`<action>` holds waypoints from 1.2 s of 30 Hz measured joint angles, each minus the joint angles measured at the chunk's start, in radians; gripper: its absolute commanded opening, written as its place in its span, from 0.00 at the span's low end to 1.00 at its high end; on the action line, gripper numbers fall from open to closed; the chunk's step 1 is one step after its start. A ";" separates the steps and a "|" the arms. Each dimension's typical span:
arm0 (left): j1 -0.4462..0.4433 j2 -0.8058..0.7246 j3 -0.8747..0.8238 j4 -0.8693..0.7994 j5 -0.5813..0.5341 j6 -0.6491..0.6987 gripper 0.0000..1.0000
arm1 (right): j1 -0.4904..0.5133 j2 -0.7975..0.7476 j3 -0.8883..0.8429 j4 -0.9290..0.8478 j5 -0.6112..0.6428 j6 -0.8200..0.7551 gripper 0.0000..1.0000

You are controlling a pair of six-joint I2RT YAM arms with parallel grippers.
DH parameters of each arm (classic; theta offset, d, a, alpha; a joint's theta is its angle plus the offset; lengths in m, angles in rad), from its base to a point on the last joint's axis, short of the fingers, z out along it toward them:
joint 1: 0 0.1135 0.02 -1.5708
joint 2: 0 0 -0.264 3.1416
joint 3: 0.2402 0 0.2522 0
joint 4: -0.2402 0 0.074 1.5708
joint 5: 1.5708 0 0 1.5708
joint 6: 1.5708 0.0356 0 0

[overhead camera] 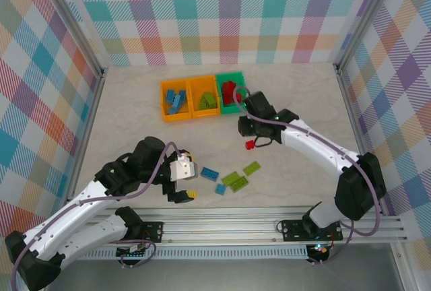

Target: Sort the legos into containers by color

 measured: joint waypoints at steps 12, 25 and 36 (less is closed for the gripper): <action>0.000 -0.032 -0.128 0.097 -0.109 0.019 1.00 | -0.105 0.545 0.497 0.051 0.063 -0.132 0.22; 0.000 -0.035 -0.141 0.117 -0.116 0.038 1.00 | -0.135 0.709 0.727 -0.036 0.065 -0.183 0.37; -0.002 0.142 0.044 0.210 -0.379 -0.631 0.98 | -0.133 0.313 0.372 -0.055 -0.040 -0.182 0.51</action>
